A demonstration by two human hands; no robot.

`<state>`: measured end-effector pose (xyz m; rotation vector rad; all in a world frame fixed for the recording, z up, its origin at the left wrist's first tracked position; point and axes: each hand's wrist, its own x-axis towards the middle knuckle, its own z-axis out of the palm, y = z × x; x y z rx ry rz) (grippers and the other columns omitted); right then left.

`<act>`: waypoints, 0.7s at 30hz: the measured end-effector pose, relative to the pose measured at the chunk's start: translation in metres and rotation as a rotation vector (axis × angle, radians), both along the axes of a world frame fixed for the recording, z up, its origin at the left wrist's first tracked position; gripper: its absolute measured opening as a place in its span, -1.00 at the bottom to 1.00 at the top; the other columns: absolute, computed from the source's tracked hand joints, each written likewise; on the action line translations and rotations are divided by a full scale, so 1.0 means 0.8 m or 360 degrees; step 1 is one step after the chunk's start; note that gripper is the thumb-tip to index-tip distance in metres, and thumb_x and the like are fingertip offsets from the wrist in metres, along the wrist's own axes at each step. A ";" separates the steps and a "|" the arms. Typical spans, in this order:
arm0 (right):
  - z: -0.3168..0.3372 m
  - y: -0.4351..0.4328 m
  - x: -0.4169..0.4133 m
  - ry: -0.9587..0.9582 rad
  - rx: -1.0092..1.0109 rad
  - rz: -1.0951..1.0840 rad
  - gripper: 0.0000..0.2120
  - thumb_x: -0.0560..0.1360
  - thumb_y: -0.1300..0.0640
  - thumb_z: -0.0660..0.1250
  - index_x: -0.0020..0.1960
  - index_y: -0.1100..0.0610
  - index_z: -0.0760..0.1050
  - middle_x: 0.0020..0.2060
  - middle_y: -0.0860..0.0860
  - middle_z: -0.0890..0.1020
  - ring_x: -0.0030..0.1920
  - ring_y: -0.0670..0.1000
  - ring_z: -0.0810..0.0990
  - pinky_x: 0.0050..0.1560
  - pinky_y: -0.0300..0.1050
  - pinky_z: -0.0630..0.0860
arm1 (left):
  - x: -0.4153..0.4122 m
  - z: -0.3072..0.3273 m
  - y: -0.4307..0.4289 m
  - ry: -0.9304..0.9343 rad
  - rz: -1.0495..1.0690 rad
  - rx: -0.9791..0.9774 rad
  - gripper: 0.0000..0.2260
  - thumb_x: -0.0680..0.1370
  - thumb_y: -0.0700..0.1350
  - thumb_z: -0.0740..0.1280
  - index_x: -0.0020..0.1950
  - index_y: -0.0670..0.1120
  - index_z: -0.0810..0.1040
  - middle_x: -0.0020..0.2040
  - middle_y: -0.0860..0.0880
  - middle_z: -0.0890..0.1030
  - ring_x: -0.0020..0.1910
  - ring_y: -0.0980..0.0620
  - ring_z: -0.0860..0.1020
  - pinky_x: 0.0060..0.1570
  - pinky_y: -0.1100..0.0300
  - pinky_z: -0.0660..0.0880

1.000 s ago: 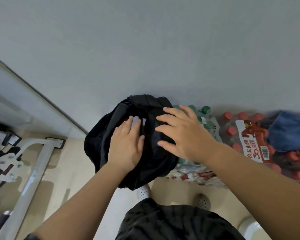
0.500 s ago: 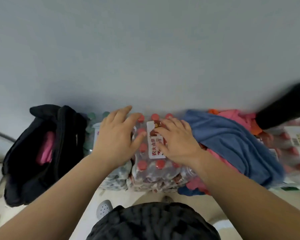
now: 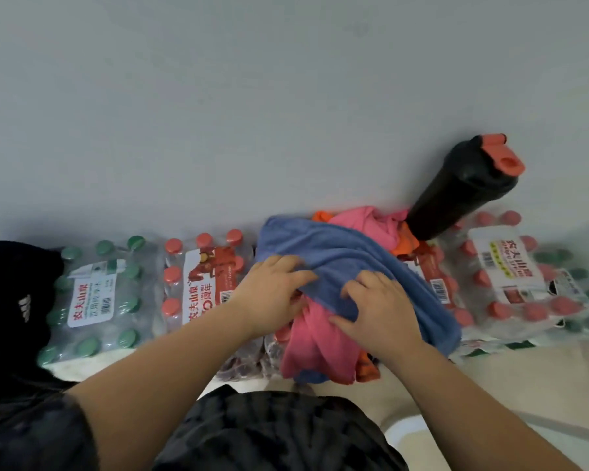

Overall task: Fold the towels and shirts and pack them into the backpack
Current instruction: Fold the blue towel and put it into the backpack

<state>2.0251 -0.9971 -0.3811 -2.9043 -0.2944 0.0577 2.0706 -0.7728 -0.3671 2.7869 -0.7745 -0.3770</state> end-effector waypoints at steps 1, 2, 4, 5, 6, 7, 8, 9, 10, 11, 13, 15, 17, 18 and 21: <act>-0.004 -0.004 -0.006 -0.0001 0.0012 0.0027 -0.65 0.27 -0.24 0.43 -0.11 -0.02 0.55 -0.19 -0.06 0.51 -0.13 0.08 0.54 -0.16 0.05 0.51 | -0.001 -0.001 -0.008 0.0033 -0.0033 -0.0008 -0.52 0.44 0.15 0.19 0.32 0.08 0.57 0.32 -0.08 0.54 0.23 -0.19 0.53 0.18 -0.12 0.50; -0.006 -0.007 -0.011 -0.0008 0.0015 0.0049 -0.68 0.29 -0.23 0.37 -0.14 -0.01 0.55 -0.22 -0.07 0.50 -0.16 0.07 0.53 -0.19 0.03 0.50 | -0.001 -0.002 -0.016 0.0075 -0.0056 0.0010 -0.50 0.43 0.16 0.18 0.32 0.08 0.58 0.34 -0.08 0.53 0.24 -0.18 0.53 0.19 -0.12 0.49; -0.011 -0.010 -0.019 -0.0033 0.0022 0.0064 -0.74 0.31 -0.16 0.30 -0.18 0.00 0.57 -0.27 -0.07 0.51 -0.21 0.06 0.52 -0.24 -0.01 0.48 | -0.001 -0.004 -0.029 0.0148 -0.0084 0.0106 -0.47 0.43 0.19 0.20 0.36 0.09 0.54 0.39 -0.07 0.49 0.29 -0.16 0.49 0.27 -0.11 0.44; -0.013 -0.011 -0.021 -0.0053 0.0027 0.0066 -0.76 0.32 -0.13 0.29 -0.20 0.01 0.58 -0.29 -0.06 0.51 -0.23 0.06 0.52 -0.25 -0.02 0.48 | -0.001 -0.005 -0.034 0.0151 -0.0084 0.0153 -0.45 0.42 0.22 0.20 0.38 0.09 0.52 0.40 -0.06 0.47 0.29 -0.15 0.48 0.28 -0.10 0.42; -0.015 -0.010 -0.023 -0.0074 0.0027 0.0068 -0.78 0.33 -0.10 0.29 -0.21 0.02 0.59 -0.30 -0.06 0.52 -0.24 0.06 0.51 -0.26 -0.02 0.48 | -0.002 -0.008 -0.036 0.0131 -0.0071 0.0173 -0.44 0.42 0.24 0.18 0.37 0.09 0.52 0.37 -0.05 0.48 0.27 -0.15 0.49 0.26 -0.09 0.44; -0.016 -0.009 -0.025 -0.0087 0.0029 0.0062 -0.80 0.35 -0.08 0.29 -0.22 0.02 0.60 -0.30 -0.05 0.52 -0.25 0.06 0.51 -0.26 -0.02 0.48 | -0.002 -0.009 -0.039 0.0102 -0.0055 0.0173 -0.45 0.41 0.24 0.16 0.34 0.09 0.54 0.32 -0.04 0.51 0.21 -0.15 0.52 0.20 -0.08 0.47; -0.017 -0.010 -0.026 -0.0089 0.0040 0.0045 -0.81 0.37 -0.06 0.29 -0.22 0.02 0.60 -0.30 -0.06 0.53 -0.24 0.05 0.51 -0.26 -0.02 0.48 | -0.002 -0.011 -0.042 0.0051 -0.0040 0.0161 -0.48 0.41 0.24 0.16 0.28 0.09 0.58 0.25 -0.03 0.55 0.13 -0.14 0.55 0.12 -0.07 0.50; -0.018 -0.010 -0.026 -0.0091 0.0063 0.0027 -0.82 0.39 -0.04 0.29 -0.23 0.03 0.60 -0.29 -0.06 0.54 -0.24 0.05 0.51 -0.26 -0.01 0.48 | -0.003 -0.014 -0.044 -0.0003 -0.0025 0.0150 -0.52 0.41 0.22 0.16 0.22 0.09 0.61 0.18 -0.03 0.57 0.06 -0.14 0.57 0.04 -0.05 0.51; -0.018 -0.010 -0.026 -0.0095 0.0098 0.0003 -0.82 0.42 -0.03 0.30 -0.23 0.03 0.59 -0.29 -0.06 0.54 -0.23 0.05 0.51 -0.25 0.00 0.48 | -0.003 -0.015 -0.047 -0.0048 -0.0017 0.0140 -0.57 0.42 0.20 0.16 0.17 0.10 0.63 0.12 -0.02 0.59 0.00 -0.13 0.57 -0.02 -0.03 0.52; -0.017 -0.010 -0.026 -0.0104 0.0142 -0.0025 -0.83 0.44 -0.01 0.29 -0.24 0.04 0.58 -0.30 -0.06 0.54 -0.23 0.05 0.51 -0.23 0.02 0.48 | -0.001 -0.015 -0.049 -0.0074 -0.0013 0.0122 -0.60 0.43 0.17 0.16 0.12 0.09 0.65 0.06 -0.02 0.59 -0.04 -0.13 0.57 -0.06 -0.02 0.51; -0.011 -0.010 -0.025 -0.0136 0.0267 -0.0092 -0.81 0.49 0.01 0.28 -0.26 0.04 0.54 -0.31 -0.06 0.51 -0.23 0.03 0.48 -0.19 0.03 0.48 | 0.004 -0.016 -0.051 -0.0128 -0.0004 0.0011 -0.65 0.46 0.11 0.15 0.01 0.07 0.68 -0.04 -0.01 0.58 -0.09 -0.13 0.55 -0.11 -0.02 0.50; 0.001 -0.011 -0.024 -0.0180 0.0428 -0.0144 -0.81 0.51 0.03 0.27 -0.26 0.04 0.50 -0.31 -0.07 0.50 -0.23 0.00 0.45 -0.17 -0.03 0.46 | 0.008 -0.010 -0.051 -0.0174 0.0039 -0.0174 -0.70 0.47 0.05 0.18 -0.05 0.04 0.70 -0.09 0.00 0.59 -0.12 -0.12 0.56 -0.11 -0.03 0.51; 0.014 -0.011 -0.023 -0.0241 0.0543 -0.0169 -0.84 0.50 0.03 0.26 -0.23 0.04 0.47 -0.31 -0.09 0.51 -0.24 -0.04 0.46 -0.20 -0.12 0.41 | 0.004 0.010 -0.049 -0.0159 0.0134 -0.0457 -0.78 0.50 -0.03 0.25 -0.06 -0.01 0.68 -0.12 0.02 0.61 -0.13 -0.06 0.57 -0.09 0.02 0.52; 0.020 -0.012 -0.023 -0.0277 0.0568 -0.0170 -0.86 0.49 0.03 0.26 -0.23 0.03 0.46 -0.32 -0.10 0.51 -0.25 -0.05 0.46 -0.22 -0.17 0.37 | 0.000 0.025 -0.048 -0.0121 0.0185 -0.0584 -0.84 0.51 -0.07 0.29 -0.08 -0.03 0.67 -0.14 0.03 0.61 -0.14 0.00 0.56 -0.09 0.05 0.51; 0.034 -0.011 -0.026 -0.0361 0.0524 -0.0163 -0.88 0.42 0.10 0.35 -0.25 0.01 0.43 -0.38 -0.13 0.46 -0.31 -0.09 0.42 -0.29 -0.21 0.29 | -0.015 0.071 -0.039 0.0040 0.0233 -0.0777 -0.93 0.55 -0.13 0.41 -0.13 -0.04 0.64 -0.22 0.08 0.61 -0.20 0.10 0.55 -0.16 0.18 0.47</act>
